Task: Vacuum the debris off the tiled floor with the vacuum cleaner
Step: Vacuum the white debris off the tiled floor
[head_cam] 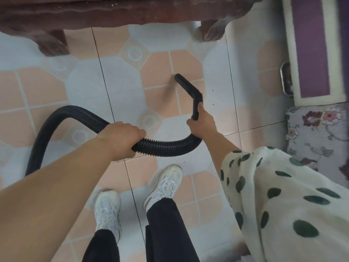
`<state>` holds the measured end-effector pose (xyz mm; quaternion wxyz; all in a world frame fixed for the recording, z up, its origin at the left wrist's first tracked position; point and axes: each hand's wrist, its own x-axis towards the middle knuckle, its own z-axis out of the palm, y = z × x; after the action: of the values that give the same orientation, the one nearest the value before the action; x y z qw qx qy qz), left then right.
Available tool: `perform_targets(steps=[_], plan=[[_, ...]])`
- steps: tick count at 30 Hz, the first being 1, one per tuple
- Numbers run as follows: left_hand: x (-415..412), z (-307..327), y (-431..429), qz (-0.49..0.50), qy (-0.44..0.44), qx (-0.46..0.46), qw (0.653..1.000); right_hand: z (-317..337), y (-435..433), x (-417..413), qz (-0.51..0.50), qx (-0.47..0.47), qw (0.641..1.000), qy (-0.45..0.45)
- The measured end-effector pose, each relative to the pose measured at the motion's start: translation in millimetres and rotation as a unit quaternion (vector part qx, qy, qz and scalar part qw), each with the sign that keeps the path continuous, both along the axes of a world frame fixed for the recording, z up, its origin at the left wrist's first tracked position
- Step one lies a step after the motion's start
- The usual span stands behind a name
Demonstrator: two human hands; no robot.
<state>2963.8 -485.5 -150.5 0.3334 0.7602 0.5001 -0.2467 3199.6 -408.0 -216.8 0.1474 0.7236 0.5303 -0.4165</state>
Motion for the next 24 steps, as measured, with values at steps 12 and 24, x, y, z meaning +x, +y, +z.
perform_targets(steps=[12,24], plan=[[62,-6,-21,-0.114,-0.03,-0.022,0.993,4,-96,79,-0.155,-0.01,0.988,-0.023],[85,-12,-10,-0.124,-0.016,-0.021,0.992,-1,-82,102,-0.169,0.007,0.986,-0.009]])
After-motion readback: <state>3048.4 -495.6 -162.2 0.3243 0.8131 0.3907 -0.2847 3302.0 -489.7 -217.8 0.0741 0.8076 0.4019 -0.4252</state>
